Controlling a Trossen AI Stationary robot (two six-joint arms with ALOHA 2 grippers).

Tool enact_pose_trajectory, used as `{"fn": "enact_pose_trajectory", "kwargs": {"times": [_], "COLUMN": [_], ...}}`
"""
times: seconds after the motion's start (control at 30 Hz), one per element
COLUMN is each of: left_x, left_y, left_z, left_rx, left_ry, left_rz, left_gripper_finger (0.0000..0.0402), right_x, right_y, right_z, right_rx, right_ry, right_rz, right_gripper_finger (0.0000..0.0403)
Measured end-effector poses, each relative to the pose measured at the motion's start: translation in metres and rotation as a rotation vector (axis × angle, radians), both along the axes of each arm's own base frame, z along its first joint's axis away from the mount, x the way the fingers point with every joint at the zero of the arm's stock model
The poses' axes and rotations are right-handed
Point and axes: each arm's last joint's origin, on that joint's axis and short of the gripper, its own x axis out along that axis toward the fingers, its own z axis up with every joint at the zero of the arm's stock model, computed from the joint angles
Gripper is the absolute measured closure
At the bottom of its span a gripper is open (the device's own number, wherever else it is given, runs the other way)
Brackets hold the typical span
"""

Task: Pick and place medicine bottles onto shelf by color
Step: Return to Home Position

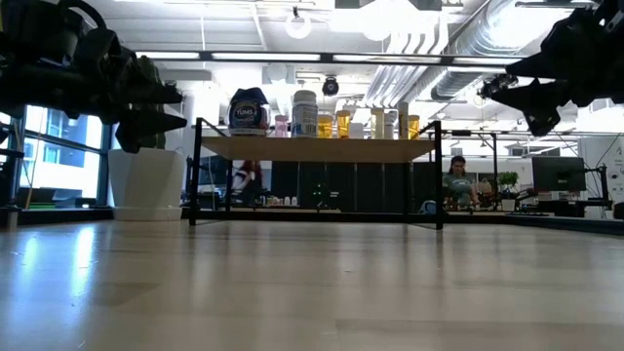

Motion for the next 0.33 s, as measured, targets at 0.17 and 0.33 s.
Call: {"fn": "enact_pose_trajectory", "kwargs": {"times": [0.17, 0.33], "left_x": [0.0, 0.0], "left_y": [0.0, 0.0], "left_z": [0.0, 0.0], "left_rx": [0.0, 0.0], "left_ry": [0.0, 0.0], "left_rz": [0.0, 0.0], "left_gripper_finger": [0.0163, 0.0163], "right_x": [-0.0003, -0.0005], "right_y": [-0.0001, -0.0001], "right_z": [-0.0056, -0.0068], "right_rx": [0.041, 0.04], "right_ry": [0.057, 0.072], "right_rz": [-0.006, -0.006], "right_gripper_finger": [0.0202, 0.0202]}}
